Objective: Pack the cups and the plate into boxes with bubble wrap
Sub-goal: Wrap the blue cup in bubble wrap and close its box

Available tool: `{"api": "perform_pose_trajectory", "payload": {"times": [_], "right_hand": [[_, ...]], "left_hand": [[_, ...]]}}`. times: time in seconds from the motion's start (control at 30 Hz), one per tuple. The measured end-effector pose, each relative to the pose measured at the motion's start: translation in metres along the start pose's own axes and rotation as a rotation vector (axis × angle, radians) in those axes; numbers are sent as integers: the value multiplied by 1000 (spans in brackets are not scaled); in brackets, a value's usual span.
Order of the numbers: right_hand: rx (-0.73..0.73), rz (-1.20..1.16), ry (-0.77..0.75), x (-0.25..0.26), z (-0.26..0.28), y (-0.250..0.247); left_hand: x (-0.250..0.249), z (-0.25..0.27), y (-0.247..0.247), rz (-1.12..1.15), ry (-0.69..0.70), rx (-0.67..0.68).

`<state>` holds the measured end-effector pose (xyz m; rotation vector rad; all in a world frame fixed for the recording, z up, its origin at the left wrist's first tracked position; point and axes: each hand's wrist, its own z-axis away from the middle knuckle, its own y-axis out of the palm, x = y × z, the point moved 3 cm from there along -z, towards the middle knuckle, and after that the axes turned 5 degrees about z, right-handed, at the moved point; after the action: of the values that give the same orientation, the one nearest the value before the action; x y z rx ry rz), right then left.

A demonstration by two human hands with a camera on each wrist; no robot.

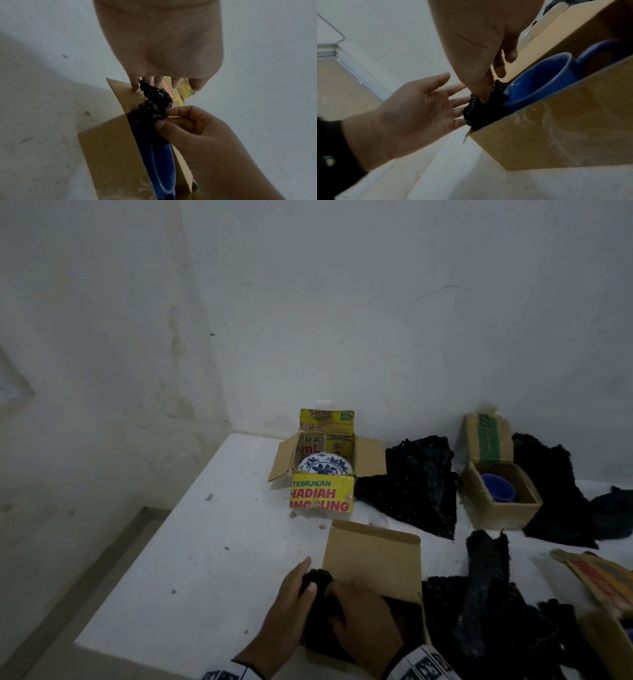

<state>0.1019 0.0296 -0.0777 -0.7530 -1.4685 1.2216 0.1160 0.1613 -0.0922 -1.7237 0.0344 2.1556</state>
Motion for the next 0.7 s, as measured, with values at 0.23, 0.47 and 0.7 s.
{"api": "perform_pose_trajectory", "payload": {"times": [0.23,0.47,0.7], "right_hand": [[203,404,-57,0,-13,27],[110,534,-197,-5,-15,21],[244,542,-303,-4,0,10]], "left_hand": [[5,-1,3,-47,109,-51],[32,12,13,-96,323,-90],[42,-8,16,267,-57,46]]}}
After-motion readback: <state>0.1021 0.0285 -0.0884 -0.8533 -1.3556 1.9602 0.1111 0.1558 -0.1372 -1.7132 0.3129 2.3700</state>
